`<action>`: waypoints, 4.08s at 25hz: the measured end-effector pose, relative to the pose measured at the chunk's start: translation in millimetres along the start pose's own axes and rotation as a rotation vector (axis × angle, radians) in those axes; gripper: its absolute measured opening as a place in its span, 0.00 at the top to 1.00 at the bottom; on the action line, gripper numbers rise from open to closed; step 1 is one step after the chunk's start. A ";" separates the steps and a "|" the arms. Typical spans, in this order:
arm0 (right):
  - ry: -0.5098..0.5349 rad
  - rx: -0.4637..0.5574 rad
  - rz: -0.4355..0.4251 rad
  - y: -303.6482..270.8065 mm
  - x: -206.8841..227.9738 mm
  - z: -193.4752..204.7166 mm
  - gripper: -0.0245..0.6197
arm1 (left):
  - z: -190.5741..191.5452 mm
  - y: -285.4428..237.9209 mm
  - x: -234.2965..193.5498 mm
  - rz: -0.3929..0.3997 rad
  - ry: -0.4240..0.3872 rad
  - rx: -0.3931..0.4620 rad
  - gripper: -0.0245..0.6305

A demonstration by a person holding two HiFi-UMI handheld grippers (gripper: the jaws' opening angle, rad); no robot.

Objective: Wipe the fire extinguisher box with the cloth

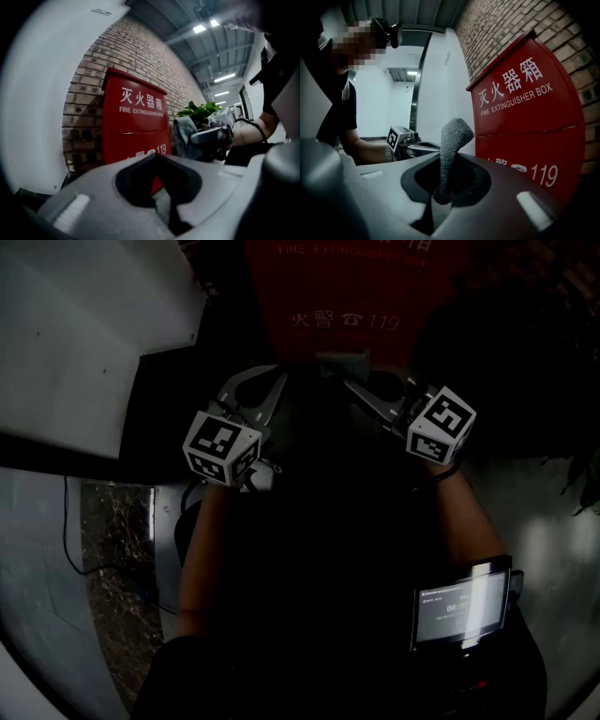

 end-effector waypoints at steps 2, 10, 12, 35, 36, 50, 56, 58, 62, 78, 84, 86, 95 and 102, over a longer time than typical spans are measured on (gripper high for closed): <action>0.021 -0.020 0.049 2.7 3.7 -7.9 0.91 | -11.2 -1.9 -7.8 0.001 0.026 -0.003 0.96; 0.223 -0.081 0.208 -20.5 31.2 -71.3 0.91 | -87.7 -21.1 -38.2 -0.039 0.106 0.119 0.96; 0.357 -0.130 0.281 -29.3 36.5 -90.6 0.91 | -89.1 -17.3 -38.9 -0.038 0.121 0.134 0.96; 1.536 -0.513 0.735 -150.3 49.2 -202.0 0.91 | -71.9 9.7 -56.0 -0.095 0.141 0.131 0.96; 1.539 -0.522 0.726 -151.9 49.0 -200.1 0.91 | -71.8 9.8 -56.2 -0.095 0.143 0.132 0.96; 1.384 -0.678 0.594 -158.1 50.0 -124.4 0.92 | -56.3 7.7 -65.1 -0.126 0.141 0.114 0.96; 1.321 -0.712 0.558 -158.5 53.8 -85.2 0.92 | -46.8 -1.4 -64.4 -0.124 0.128 0.093 0.96; 1.306 -0.728 0.543 -160.0 53.1 -72.3 0.92 | -43.2 -2.2 -64.8 -0.125 0.132 0.086 0.96; 1.286 -0.766 0.504 -162.0 53.3 -43.6 0.92 | -39.3 -2.1 -65.8 -0.130 0.140 0.079 0.96; 1.126 -0.827 0.450 -165.3 65.1 47.1 0.92 | 13.8 -24.7 -82.4 -0.168 0.129 0.044 0.96; 1.072 -0.869 0.423 -166.7 63.8 95.4 0.92 | 49.3 -39.9 -84.4 -0.181 0.133 -0.004 0.96; 1.042 -0.889 0.407 -167.8 64.7 112.2 0.92 | 59.3 -44.3 -87.0 -0.188 0.149 -0.004 0.96; 0.958 -0.974 0.307 -174.3 68.5 195.9 0.92 | 89.6 -54.0 -100.6 -0.226 0.187 -0.062 0.96; 0.989 -1.028 0.240 -177.4 68.5 249.8 0.92 | 101.7 -59.1 -103.6 -0.231 0.195 -0.101 0.96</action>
Point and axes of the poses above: the fingertips, and each gripper's own axes: y backward along the fingers, x to its right, z out of its underside, the point moved 6 cm from there along y, backward along the fingers, and after that the axes turned 3 degrees about z, right-handed, at the moved point
